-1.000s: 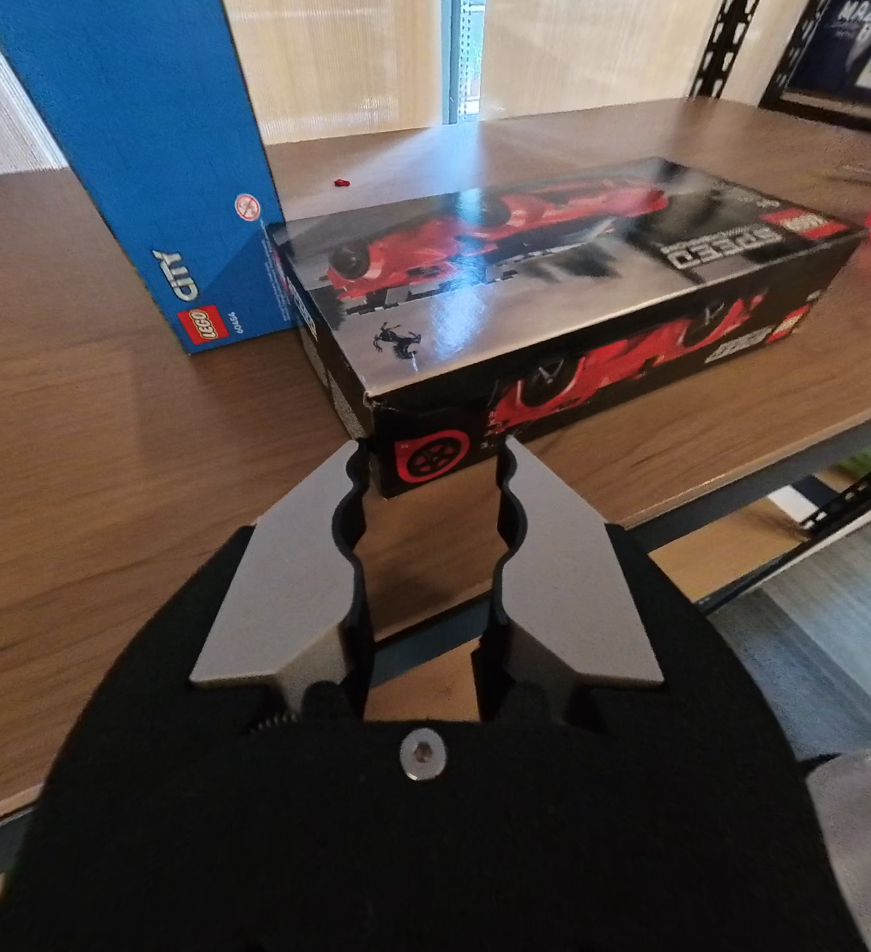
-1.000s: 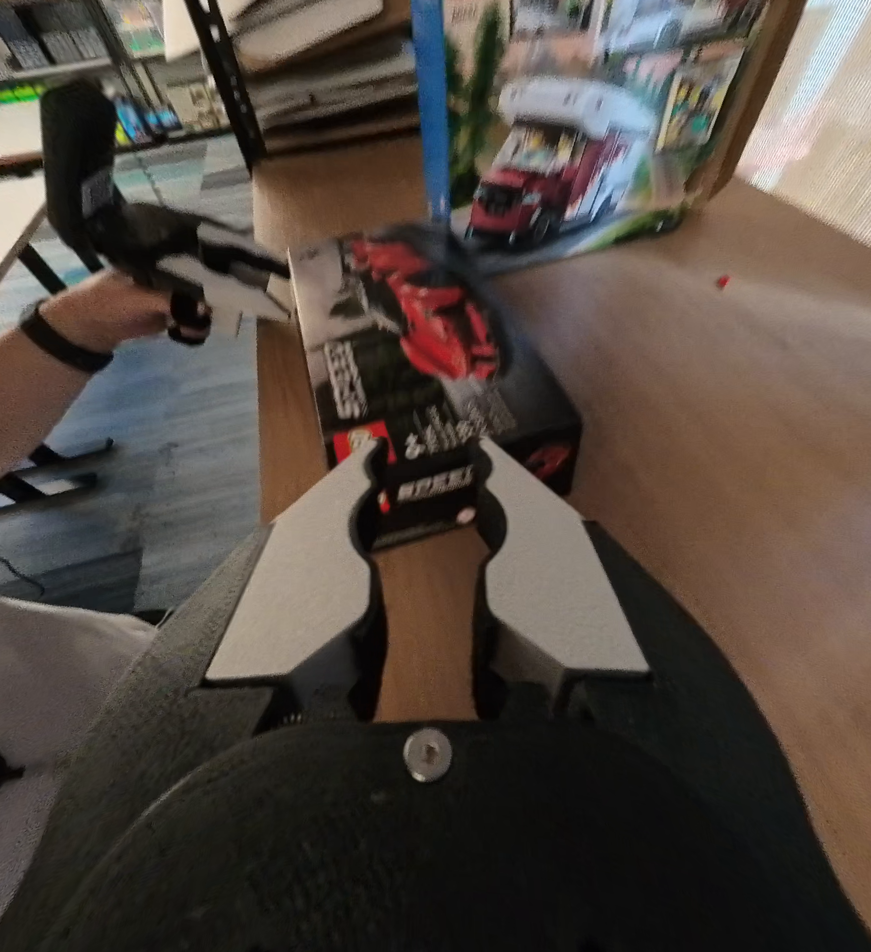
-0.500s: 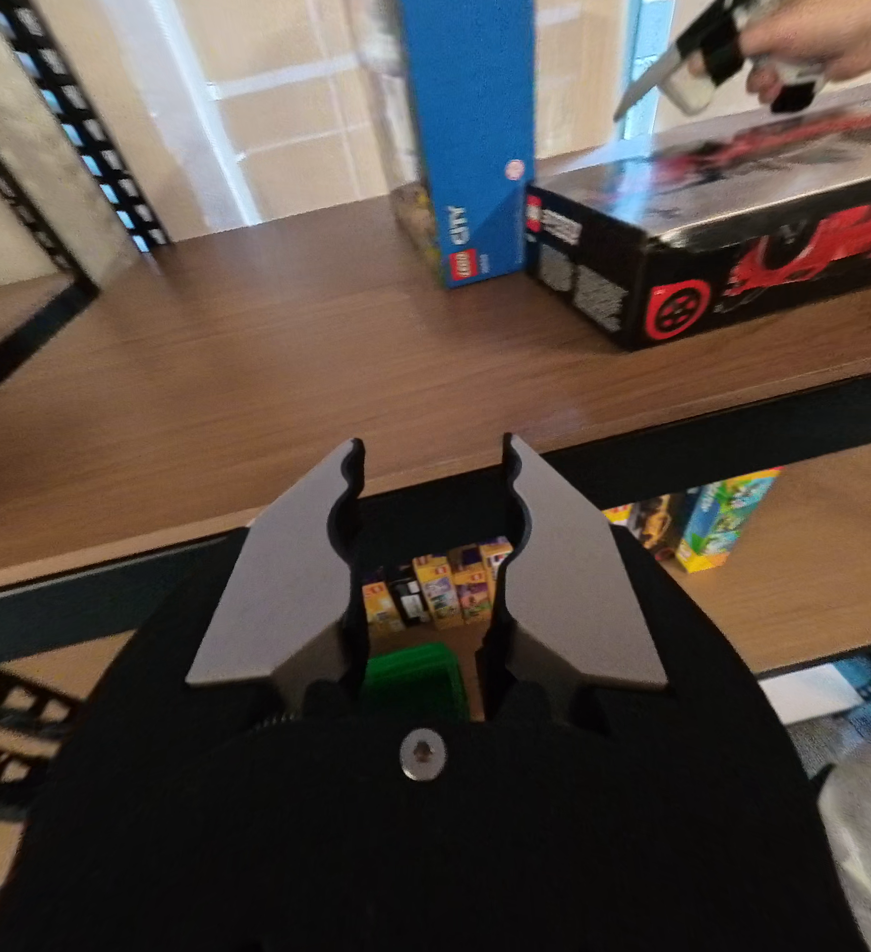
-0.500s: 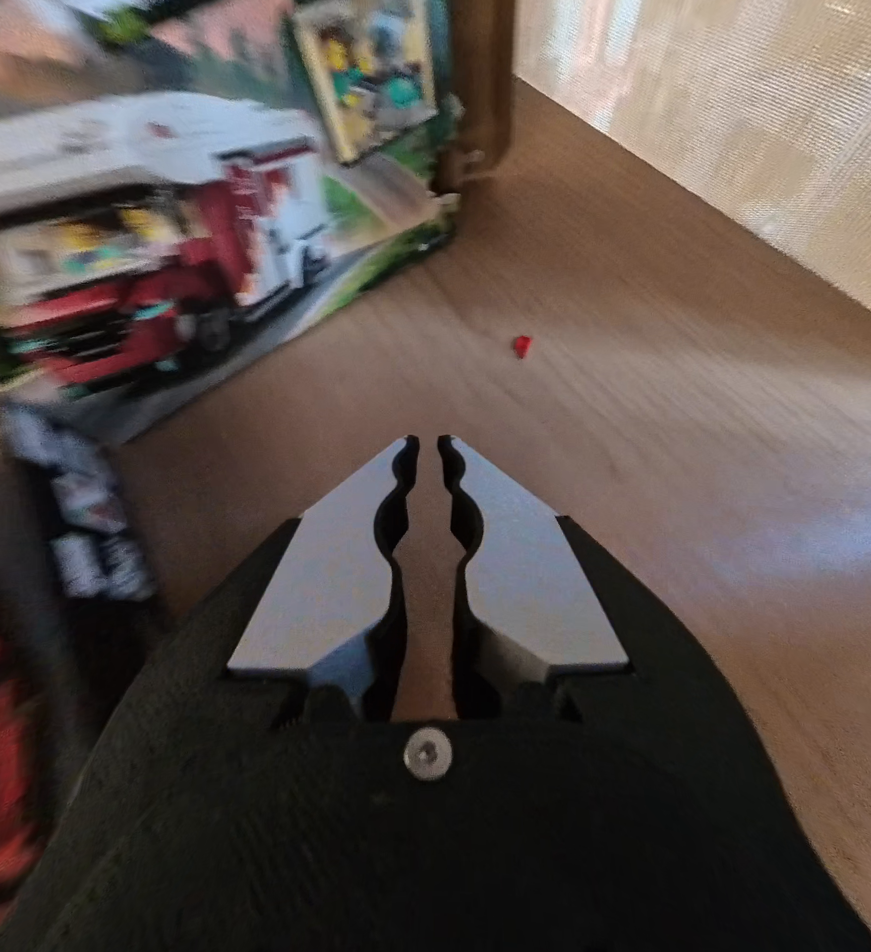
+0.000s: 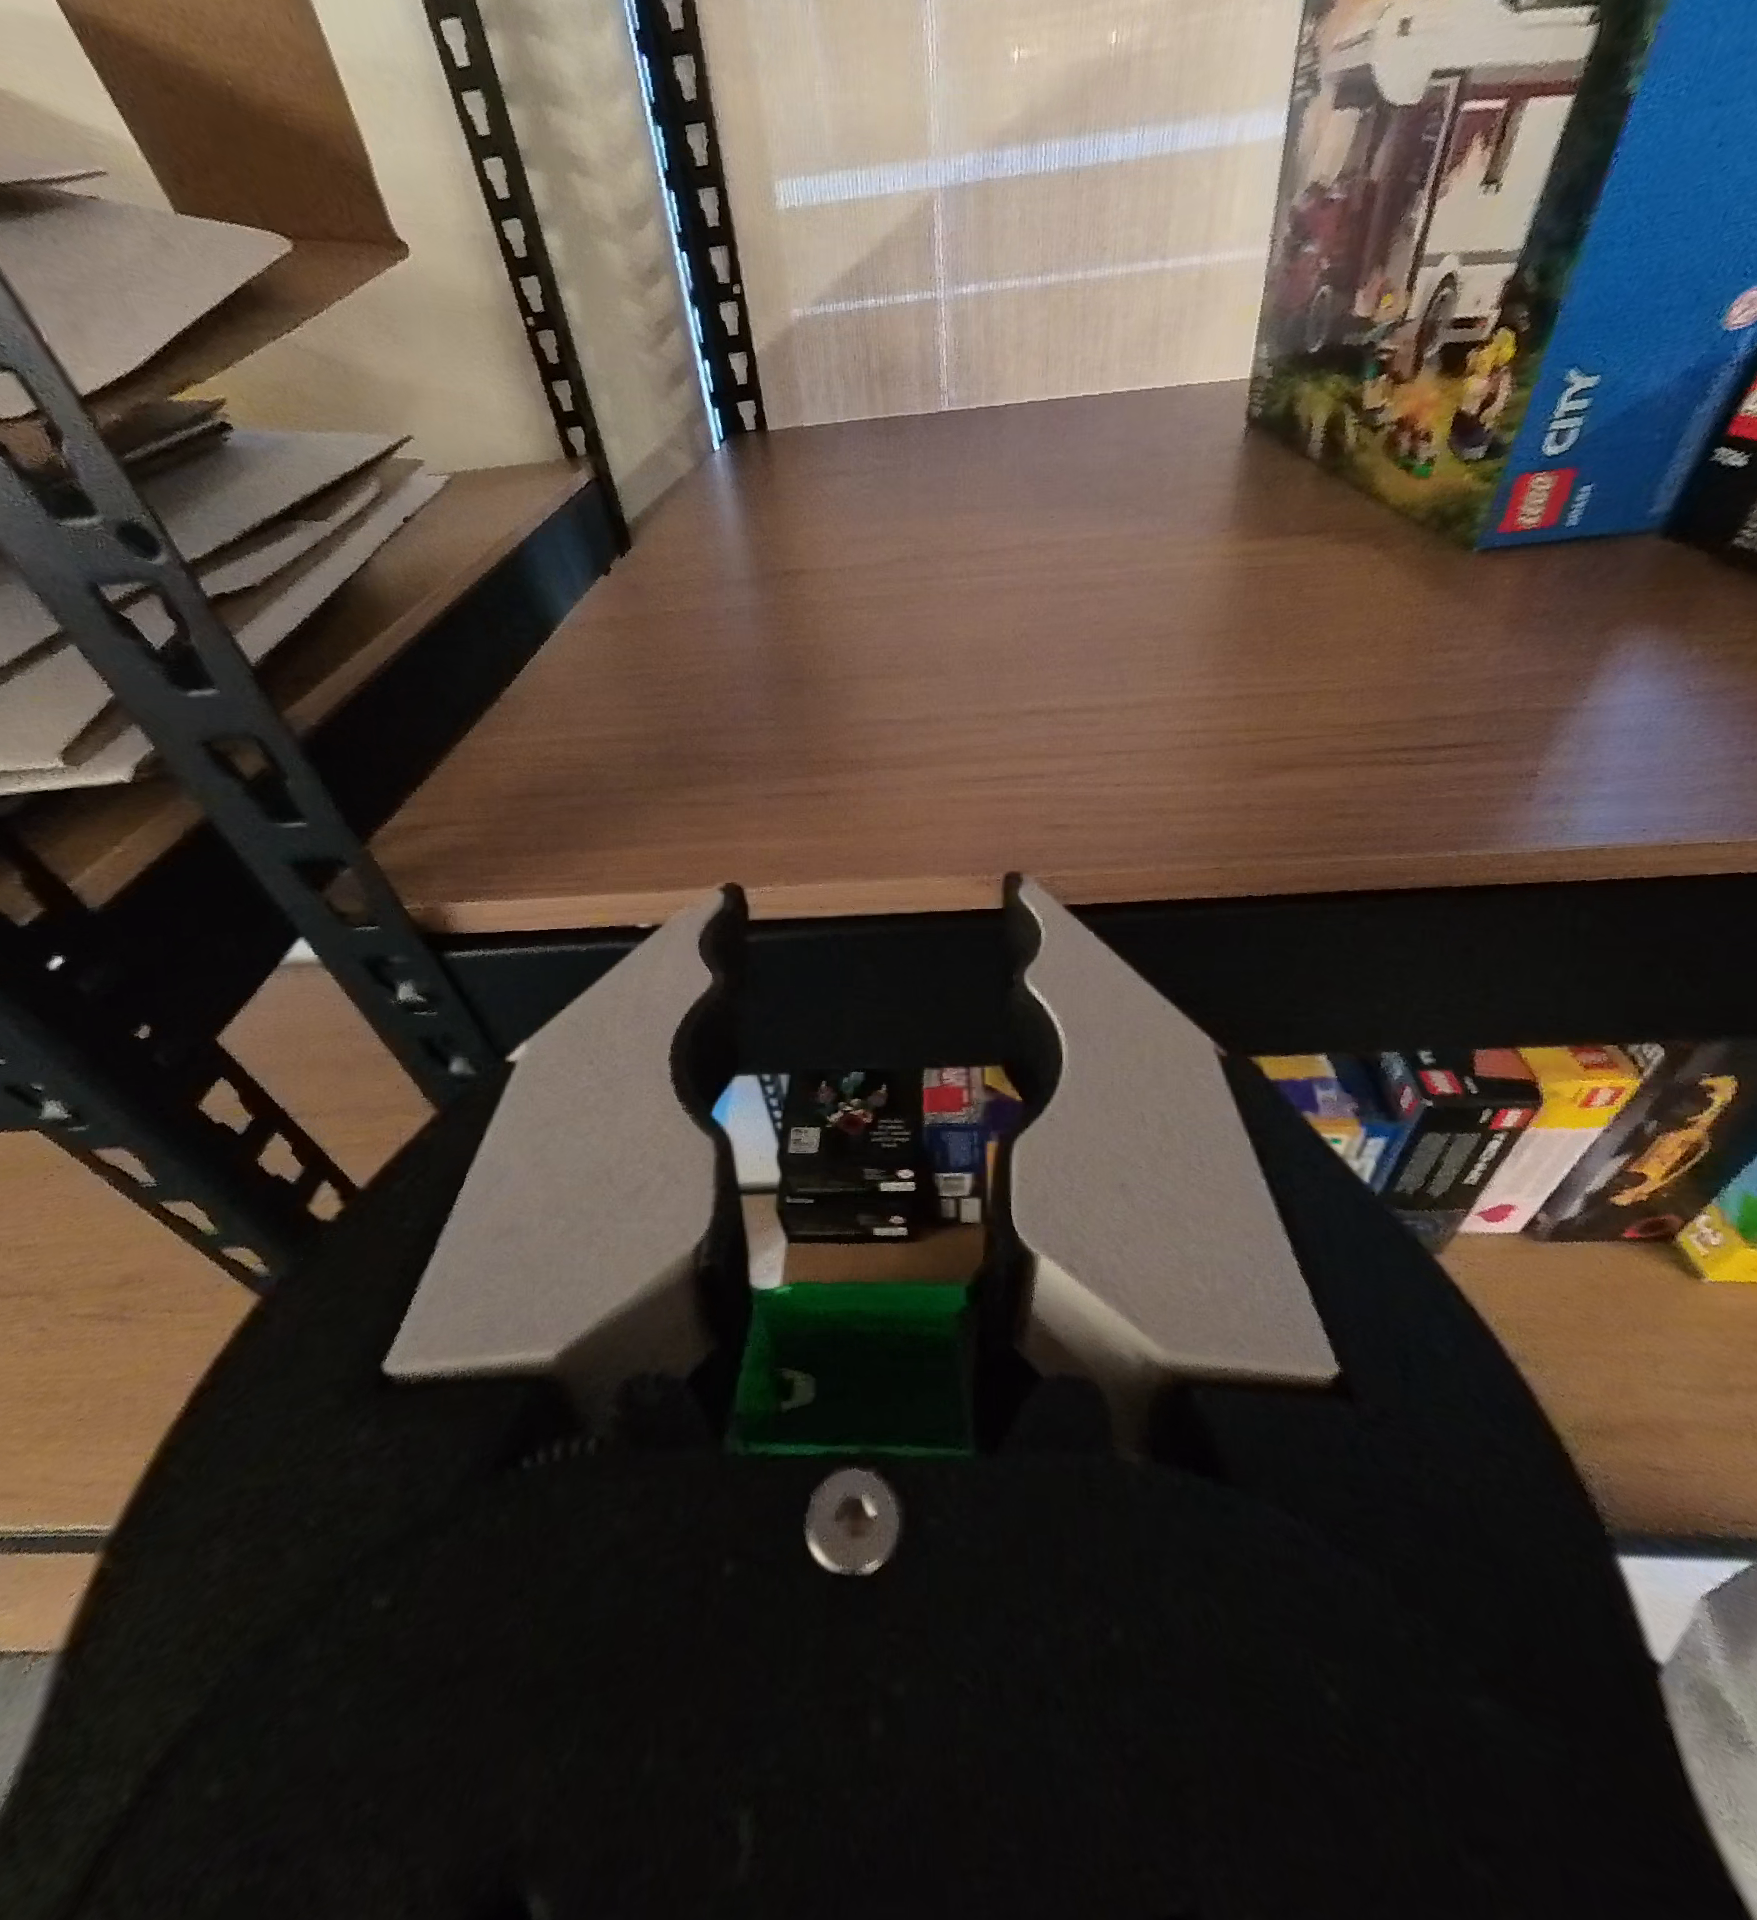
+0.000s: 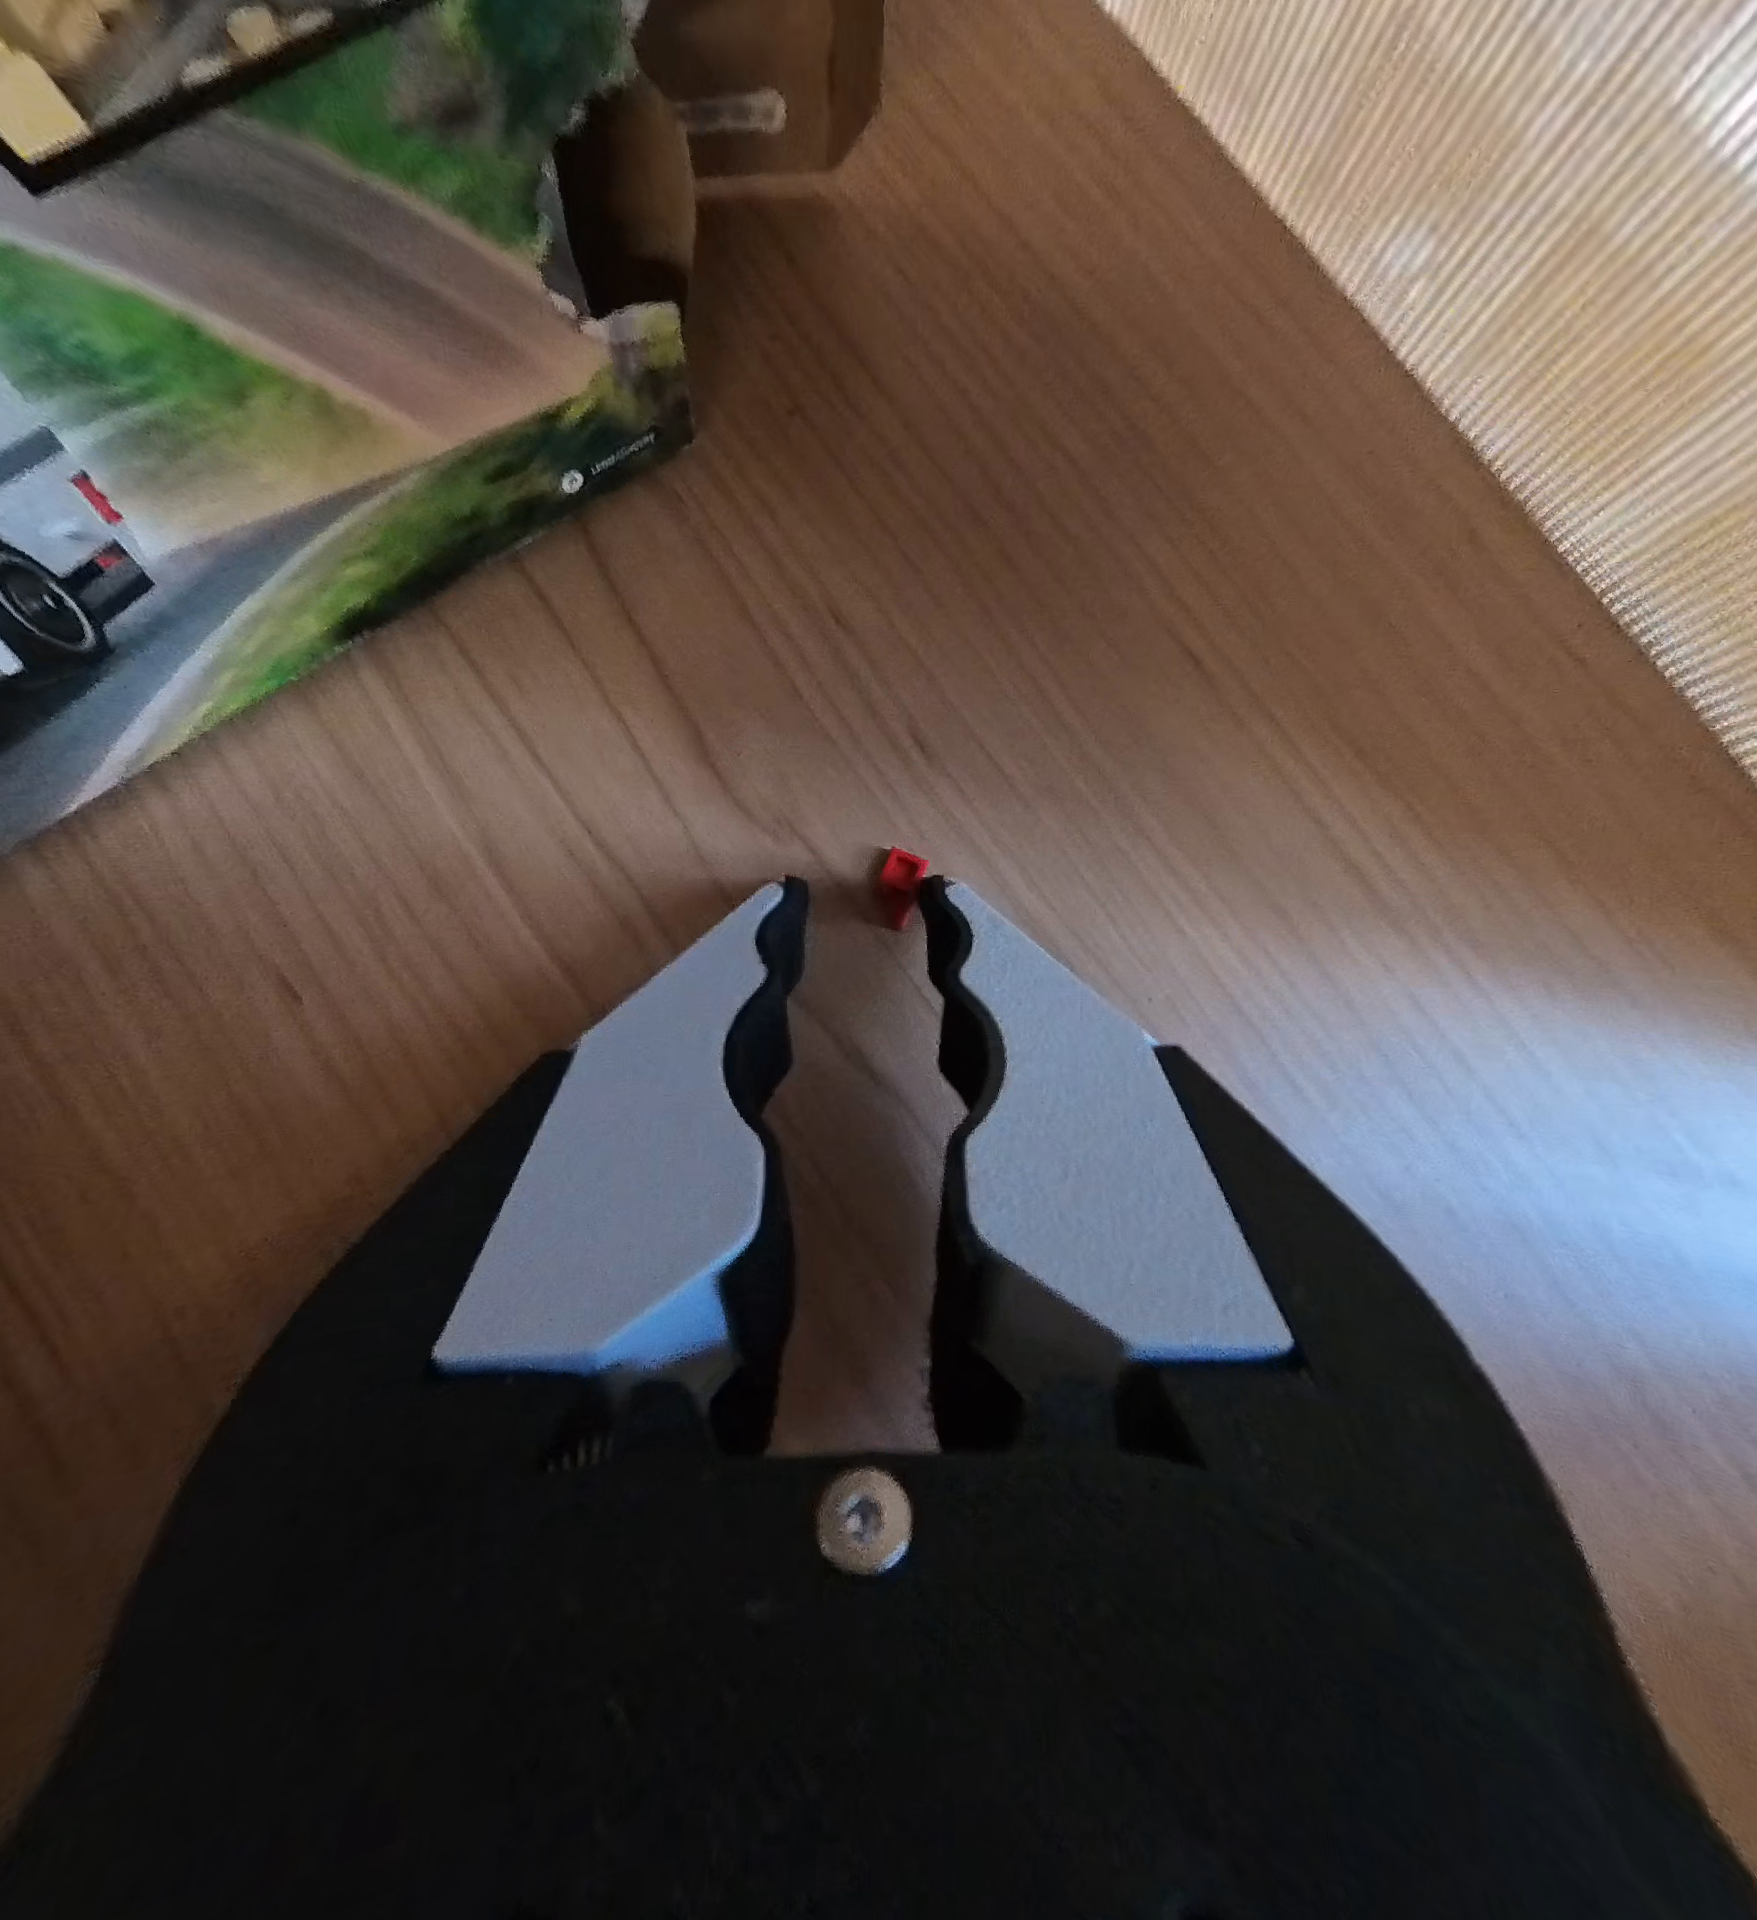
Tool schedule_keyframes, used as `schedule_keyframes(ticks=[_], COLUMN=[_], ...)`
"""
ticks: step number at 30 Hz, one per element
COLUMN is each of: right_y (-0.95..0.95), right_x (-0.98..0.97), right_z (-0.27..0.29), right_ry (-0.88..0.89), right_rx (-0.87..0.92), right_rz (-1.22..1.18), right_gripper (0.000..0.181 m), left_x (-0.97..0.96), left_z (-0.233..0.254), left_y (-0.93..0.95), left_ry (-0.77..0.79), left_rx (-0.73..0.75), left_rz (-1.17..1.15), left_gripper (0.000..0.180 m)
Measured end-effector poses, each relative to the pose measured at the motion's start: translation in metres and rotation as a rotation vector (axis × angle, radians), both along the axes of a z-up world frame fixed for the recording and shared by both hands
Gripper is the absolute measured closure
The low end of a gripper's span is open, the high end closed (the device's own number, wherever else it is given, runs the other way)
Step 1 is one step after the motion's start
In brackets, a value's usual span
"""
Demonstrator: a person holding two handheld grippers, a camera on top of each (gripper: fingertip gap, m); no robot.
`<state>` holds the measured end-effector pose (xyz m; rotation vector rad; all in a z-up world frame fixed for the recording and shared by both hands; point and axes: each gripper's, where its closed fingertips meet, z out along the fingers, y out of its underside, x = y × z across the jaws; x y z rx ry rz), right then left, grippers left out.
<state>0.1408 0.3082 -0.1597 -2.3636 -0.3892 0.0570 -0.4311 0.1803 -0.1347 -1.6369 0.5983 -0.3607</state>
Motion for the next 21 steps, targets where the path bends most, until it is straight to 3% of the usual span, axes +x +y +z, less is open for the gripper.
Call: schedule_keyframes(ticks=[2,4,10,12,15,18,21], right_y=[0.001,-0.001,-0.013,-0.030,-0.069,-0.132,-0.239], right_x=[0.000,-0.003,-0.008,-0.007,-0.028,-0.083,-0.129], right_z=[0.000,-0.001,0.001,0.011,0.035,0.095,0.196], right_ry=[-0.013,0.010,0.063,0.010,0.065,0.433,1.025], right_rx=[0.000,-0.017,-0.030,0.024,0.079,0.172,0.287], right_rz=[0.000,0.008,0.084,0.134,0.260,0.482,0.807], right_gripper=[0.162,0.179,0.181,0.181,0.181,0.181,0.181], left_x=[-0.003,-0.003,0.010,0.013,0.018,0.025,0.038], left_z=[-0.001,-0.003,-0.009,-0.008,-0.001,0.006,0.005], left_y=[0.008,0.015,0.012,0.002,-0.017,-0.047,-0.083], left_ry=[0.013,0.016,0.015,0.028,0.021,0.005,-0.019], left_rx=[-0.001,-0.001,-0.005,0.002,0.010,0.027,0.023], left_rz=[0.002,0.002,-0.014,-0.015,-0.021,-0.025,-0.043], left_gripper=[0.132,0.132,0.132,0.133,0.133,0.133,0.133])
